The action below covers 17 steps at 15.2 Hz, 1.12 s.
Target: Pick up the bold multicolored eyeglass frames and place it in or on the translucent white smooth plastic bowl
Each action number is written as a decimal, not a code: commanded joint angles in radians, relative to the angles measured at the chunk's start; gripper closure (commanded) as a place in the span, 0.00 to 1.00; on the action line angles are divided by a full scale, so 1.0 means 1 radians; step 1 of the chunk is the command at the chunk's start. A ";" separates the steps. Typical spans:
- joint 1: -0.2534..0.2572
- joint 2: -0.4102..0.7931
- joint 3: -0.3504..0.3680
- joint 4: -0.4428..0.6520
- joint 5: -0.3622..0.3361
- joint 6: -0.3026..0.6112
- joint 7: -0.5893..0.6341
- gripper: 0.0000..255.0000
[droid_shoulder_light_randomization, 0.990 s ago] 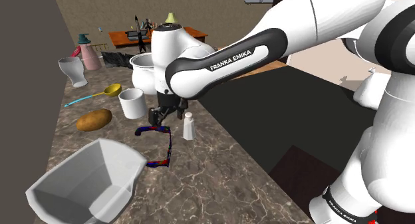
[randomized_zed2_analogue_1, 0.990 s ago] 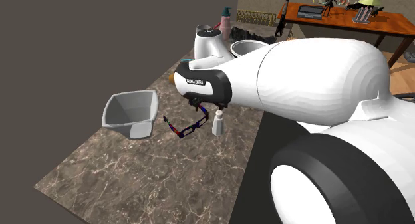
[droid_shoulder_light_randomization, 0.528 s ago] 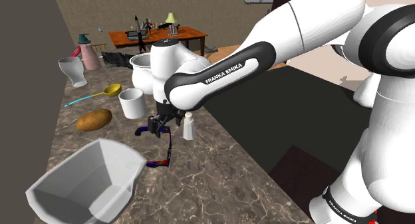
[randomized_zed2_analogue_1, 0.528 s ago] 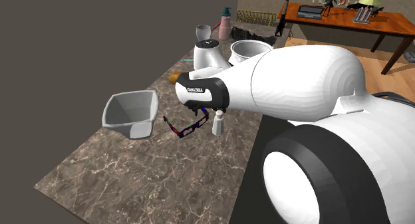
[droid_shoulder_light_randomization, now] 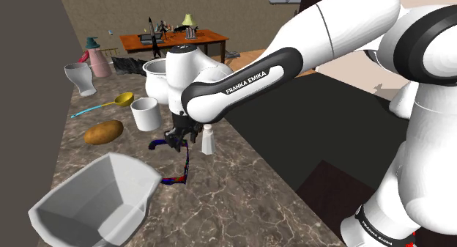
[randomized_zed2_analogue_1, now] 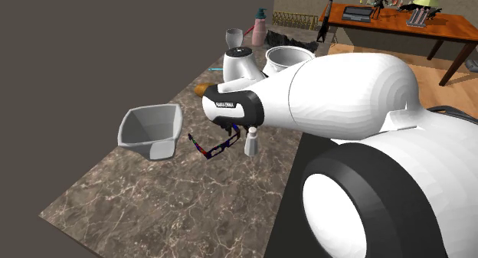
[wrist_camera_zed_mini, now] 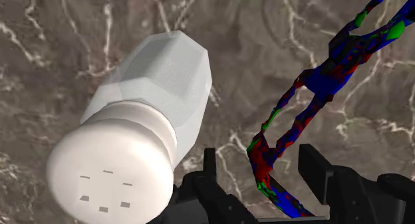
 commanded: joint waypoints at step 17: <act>-0.004 -0.041 0.008 0.056 0.023 -0.094 -0.018 1.00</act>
